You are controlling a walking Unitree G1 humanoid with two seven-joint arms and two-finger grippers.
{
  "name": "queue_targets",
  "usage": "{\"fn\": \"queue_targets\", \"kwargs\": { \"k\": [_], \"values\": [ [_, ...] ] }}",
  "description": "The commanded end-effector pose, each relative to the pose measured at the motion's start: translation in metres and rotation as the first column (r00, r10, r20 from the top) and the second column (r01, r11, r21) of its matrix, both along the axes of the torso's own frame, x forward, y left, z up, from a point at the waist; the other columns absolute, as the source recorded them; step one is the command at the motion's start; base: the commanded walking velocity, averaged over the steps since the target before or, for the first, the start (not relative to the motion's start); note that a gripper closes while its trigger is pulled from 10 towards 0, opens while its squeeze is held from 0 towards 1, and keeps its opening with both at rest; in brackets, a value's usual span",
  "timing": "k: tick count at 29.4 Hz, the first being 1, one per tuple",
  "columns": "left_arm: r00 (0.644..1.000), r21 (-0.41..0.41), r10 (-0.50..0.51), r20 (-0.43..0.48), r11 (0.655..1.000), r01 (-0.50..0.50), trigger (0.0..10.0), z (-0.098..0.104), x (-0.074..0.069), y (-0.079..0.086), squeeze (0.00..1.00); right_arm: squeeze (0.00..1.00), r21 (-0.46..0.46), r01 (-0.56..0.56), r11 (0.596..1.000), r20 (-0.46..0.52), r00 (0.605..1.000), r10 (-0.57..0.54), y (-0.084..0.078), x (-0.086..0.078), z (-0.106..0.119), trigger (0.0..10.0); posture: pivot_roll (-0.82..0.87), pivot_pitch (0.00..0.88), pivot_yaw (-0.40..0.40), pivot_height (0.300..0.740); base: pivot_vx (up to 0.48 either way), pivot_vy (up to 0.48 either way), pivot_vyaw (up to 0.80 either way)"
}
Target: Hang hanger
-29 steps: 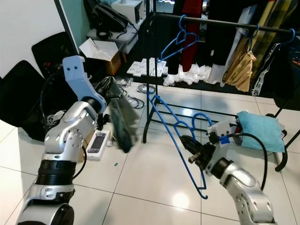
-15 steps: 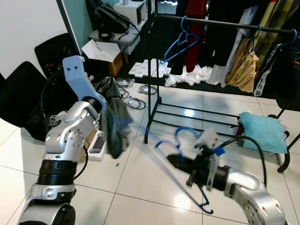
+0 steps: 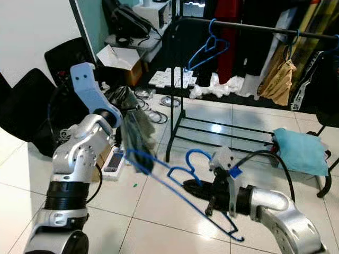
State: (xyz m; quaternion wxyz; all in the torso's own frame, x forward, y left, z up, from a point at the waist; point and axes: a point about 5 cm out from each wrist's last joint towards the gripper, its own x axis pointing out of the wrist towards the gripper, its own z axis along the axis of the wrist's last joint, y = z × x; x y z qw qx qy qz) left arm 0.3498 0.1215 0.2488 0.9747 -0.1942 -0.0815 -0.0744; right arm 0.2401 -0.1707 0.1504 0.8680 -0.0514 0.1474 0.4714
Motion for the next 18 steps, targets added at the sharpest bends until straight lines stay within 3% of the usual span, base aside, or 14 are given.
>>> {"fn": "queue_targets", "kwargs": {
  "k": [1, 18],
  "values": [
    [1.0, -0.019, -0.029, 0.01, 0.999, 0.029, 10.0, 0.007, -0.003, -0.008, 0.0, 0.0, -0.03, 0.046, 0.998, -0.017, 0.999, -0.047, -0.001, 0.005, -0.006, 10.0, -0.03, 0.074, 0.021, 0.74, 0.0, 0.0, 0.0],
    [0.997, -0.062, -0.063, 0.034, 0.996, 0.065, 10.0, 0.019, -0.009, -0.018, 0.0, 0.0, -0.047, 0.141, 0.989, 0.022, 0.99, -0.14, 0.003, 0.023, -0.003, 10.0, -0.03, 0.072, 0.018, 0.74, 0.0, 0.0, 0.0]
  ]
}}
